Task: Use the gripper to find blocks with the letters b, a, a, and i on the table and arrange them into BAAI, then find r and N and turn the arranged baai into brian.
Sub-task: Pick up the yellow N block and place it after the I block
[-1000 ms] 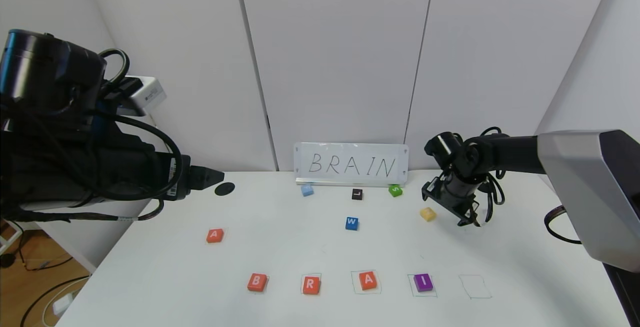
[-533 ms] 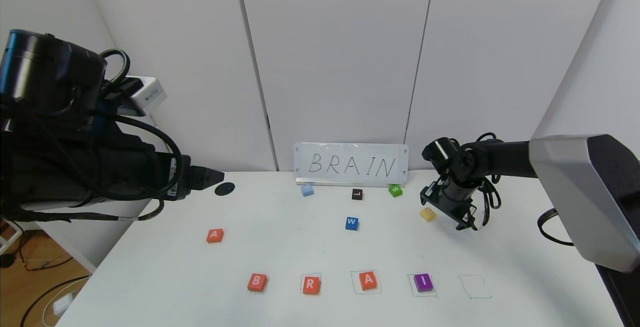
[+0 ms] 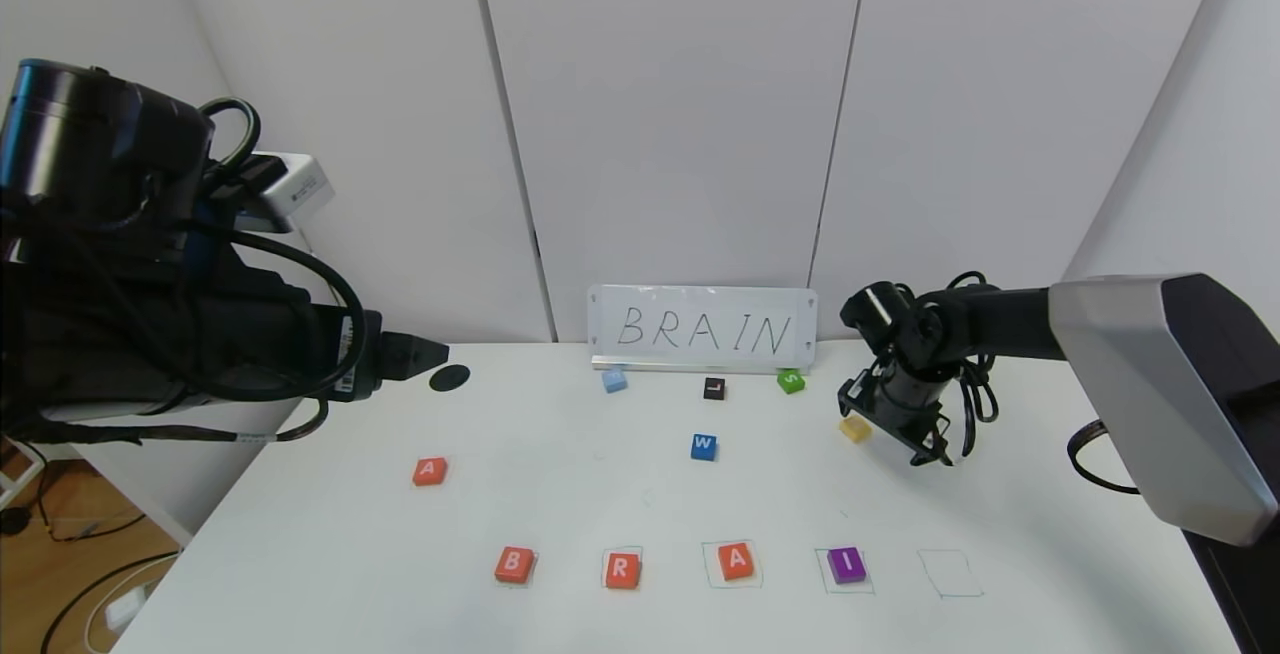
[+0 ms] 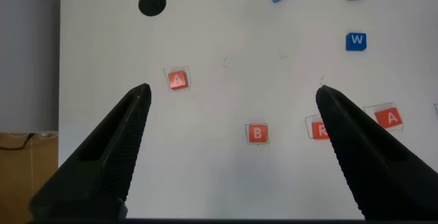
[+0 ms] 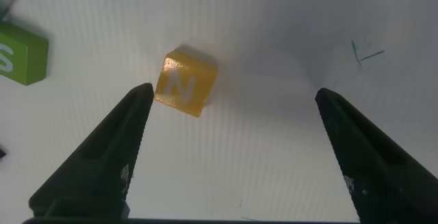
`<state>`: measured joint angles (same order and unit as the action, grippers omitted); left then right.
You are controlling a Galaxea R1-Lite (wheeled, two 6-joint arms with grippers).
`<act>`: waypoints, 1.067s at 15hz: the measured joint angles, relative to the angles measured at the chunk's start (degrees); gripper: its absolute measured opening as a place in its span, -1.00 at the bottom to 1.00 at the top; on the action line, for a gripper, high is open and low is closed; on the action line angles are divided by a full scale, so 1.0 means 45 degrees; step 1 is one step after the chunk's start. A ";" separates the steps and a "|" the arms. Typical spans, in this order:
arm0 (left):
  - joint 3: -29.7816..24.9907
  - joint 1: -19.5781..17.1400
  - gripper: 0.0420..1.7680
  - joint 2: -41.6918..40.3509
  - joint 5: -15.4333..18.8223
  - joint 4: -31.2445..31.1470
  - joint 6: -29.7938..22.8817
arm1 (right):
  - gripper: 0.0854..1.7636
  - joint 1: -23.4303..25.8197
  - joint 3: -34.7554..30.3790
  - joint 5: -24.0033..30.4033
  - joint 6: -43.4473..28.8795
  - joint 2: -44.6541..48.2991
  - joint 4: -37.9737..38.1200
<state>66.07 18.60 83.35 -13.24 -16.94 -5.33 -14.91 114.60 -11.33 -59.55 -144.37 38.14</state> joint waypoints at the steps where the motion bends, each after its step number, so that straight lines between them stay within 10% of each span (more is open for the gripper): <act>1: 0.0000 0.0005 0.94 0.0000 0.0000 0.0000 -0.0005 | 0.94 0.0000 0.0000 -0.0005 0.0000 0.0000 -0.0011; 16: -0.0019 0.0005 0.94 0.0000 -0.0005 0.0000 -0.0005 | 0.94 0.0033 0.0000 -0.0748 0.0127 -0.0358 -0.0498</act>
<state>65.99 18.63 83.35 -13.26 -16.94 -5.35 -14.76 114.60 -14.69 -58.98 -145.98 35.90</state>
